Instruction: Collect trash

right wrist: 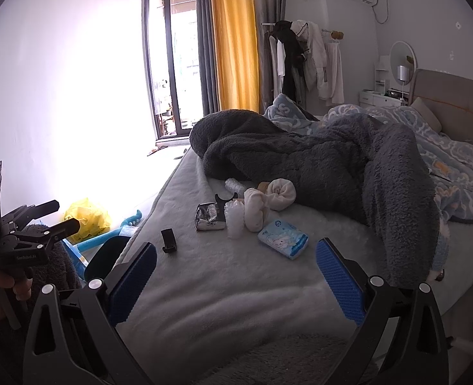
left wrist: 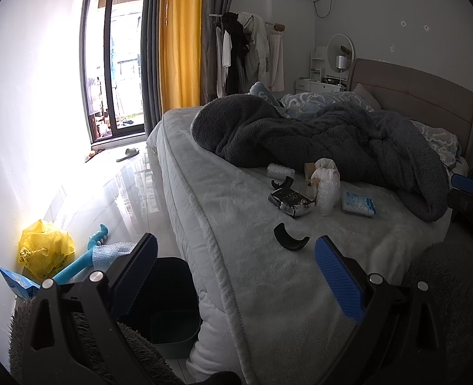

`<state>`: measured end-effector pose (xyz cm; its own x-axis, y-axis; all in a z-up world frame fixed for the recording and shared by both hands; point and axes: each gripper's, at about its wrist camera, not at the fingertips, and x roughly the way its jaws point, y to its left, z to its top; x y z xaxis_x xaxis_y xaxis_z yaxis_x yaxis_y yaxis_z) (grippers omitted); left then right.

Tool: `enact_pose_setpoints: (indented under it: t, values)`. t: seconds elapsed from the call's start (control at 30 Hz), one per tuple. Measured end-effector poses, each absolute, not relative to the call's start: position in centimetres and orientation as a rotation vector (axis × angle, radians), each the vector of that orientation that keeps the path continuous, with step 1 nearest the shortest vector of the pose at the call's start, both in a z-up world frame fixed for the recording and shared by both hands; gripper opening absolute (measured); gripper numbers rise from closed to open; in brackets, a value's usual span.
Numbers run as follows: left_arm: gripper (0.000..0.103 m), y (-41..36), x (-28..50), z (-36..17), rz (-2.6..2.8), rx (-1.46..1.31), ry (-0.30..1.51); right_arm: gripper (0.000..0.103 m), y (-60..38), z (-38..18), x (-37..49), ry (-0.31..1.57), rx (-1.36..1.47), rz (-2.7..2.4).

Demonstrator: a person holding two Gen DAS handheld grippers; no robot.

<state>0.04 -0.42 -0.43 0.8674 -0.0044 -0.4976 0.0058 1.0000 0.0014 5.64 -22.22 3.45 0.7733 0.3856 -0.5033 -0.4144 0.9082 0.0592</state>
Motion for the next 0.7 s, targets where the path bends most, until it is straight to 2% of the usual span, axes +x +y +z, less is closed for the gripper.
enact_pose_setpoints:
  t: [0.7]
  values:
    - [0.1, -0.55, 0.04, -0.66, -0.006, 0.002, 0.523, 0.1, -22.02, 3.32, 5.51, 0.534, -0.061, 0.433]
